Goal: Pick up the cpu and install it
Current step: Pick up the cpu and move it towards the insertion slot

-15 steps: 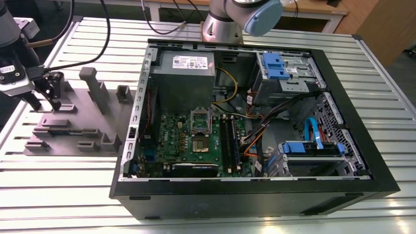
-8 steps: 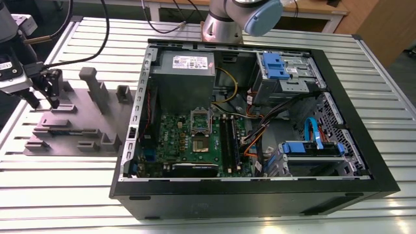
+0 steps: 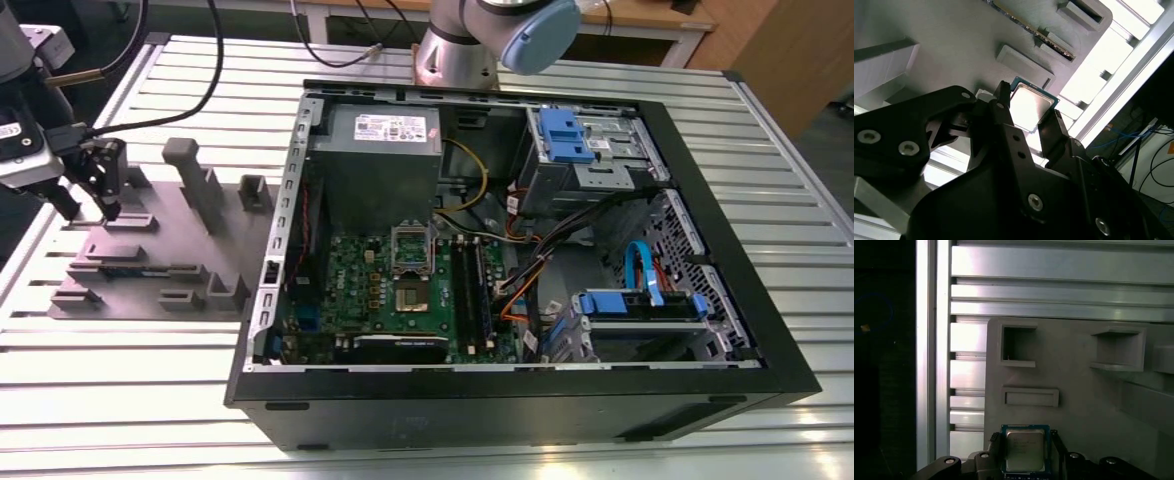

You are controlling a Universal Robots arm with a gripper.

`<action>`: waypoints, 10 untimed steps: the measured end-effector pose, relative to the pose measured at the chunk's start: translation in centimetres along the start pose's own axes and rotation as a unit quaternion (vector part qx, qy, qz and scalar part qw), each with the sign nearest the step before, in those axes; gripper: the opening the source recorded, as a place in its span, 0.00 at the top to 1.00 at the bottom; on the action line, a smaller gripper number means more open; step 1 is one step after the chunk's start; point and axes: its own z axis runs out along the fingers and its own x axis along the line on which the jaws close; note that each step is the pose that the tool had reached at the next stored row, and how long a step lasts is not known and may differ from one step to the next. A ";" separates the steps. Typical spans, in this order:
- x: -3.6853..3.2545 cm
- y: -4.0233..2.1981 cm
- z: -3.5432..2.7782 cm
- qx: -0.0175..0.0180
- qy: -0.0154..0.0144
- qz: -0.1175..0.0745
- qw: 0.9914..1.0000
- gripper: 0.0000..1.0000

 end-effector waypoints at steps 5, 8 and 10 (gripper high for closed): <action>0.00 0.00 0.00 0.000 0.000 0.000 1.000 0.53; 0.01 0.00 -0.03 -0.004 0.000 0.000 1.000 0.53; 0.00 0.00 -0.01 -0.017 0.000 0.000 1.000 0.53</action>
